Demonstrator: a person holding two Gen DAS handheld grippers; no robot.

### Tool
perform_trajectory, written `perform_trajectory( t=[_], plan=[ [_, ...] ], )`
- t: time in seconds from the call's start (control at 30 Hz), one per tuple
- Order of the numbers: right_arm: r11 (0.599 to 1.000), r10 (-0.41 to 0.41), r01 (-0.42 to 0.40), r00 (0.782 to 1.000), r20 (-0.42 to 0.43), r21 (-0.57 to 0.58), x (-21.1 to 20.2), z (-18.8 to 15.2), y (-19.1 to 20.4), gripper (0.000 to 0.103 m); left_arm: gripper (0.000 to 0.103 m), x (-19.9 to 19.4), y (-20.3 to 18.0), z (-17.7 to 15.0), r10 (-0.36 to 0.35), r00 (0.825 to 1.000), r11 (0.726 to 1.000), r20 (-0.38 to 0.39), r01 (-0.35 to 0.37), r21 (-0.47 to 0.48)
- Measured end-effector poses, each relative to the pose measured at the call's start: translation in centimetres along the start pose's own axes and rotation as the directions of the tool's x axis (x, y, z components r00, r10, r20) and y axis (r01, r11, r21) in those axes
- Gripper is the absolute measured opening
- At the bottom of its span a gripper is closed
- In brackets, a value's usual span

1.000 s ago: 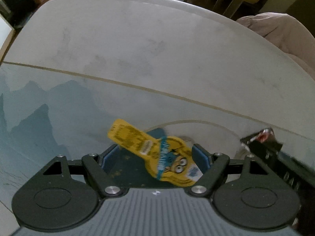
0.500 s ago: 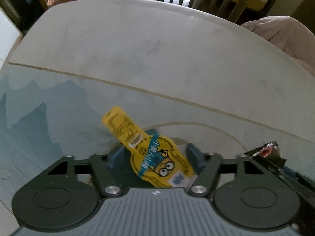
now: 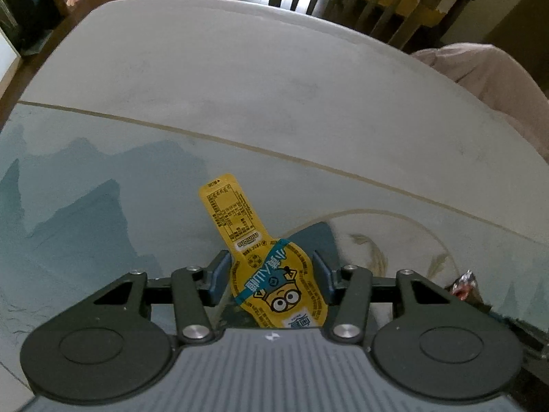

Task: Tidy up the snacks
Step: 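Lift and carry both held packets over the box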

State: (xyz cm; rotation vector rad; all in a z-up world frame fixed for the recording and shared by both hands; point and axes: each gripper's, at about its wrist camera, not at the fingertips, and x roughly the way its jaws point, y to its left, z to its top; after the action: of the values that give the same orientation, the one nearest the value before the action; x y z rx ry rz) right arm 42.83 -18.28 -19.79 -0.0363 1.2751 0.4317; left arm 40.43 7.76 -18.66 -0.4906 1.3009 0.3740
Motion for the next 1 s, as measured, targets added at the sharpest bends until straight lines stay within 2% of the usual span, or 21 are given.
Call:
perform_trajectory(
  t=[0.2, 0.37, 0.53, 0.77, 1.0],
  plan=[
    [0.999, 0.026, -0.025, 0.999, 0.021, -0.025, -2.6, -0.9, 1.0, 0.031, 0.051, -2.7, 1.2, -0.5, -0.026, 0.999, 1.0, 0.036, 0.026, 0.008],
    [0.998, 0.034, -0.031, 0.997, 0.066, -0.056, -6.3, -1.5, 2.1, 0.031, 0.051, -6.2, 1.7, -0.4, -0.066, 0.995, 0.998, 0.081, 0.065, 0.016],
    [0.996, 0.05, -0.041, 0.992, 0.113, -0.076, -10.3, -2.7, 3.7, 0.031, 0.051, -9.6, 2.0, -1.0, -0.069, 0.991, 0.997, 0.117, 0.065, 0.045],
    [0.993, 0.062, -0.042, 0.98, 0.189, -0.109, -15.6, -5.5, 5.7, 0.031, 0.051, -14.8, 2.9, -3.5, -0.097, 0.985, 0.993, 0.14, 0.087, 0.076],
    [0.992, 0.079, -0.056, 0.975, 0.209, -0.112, -18.7, -8.7, 7.1, 0.031, 0.051, -18.5, 4.2, -6.5, -0.114, 0.983, 0.987, 0.143, 0.095, 0.132]
  ],
)
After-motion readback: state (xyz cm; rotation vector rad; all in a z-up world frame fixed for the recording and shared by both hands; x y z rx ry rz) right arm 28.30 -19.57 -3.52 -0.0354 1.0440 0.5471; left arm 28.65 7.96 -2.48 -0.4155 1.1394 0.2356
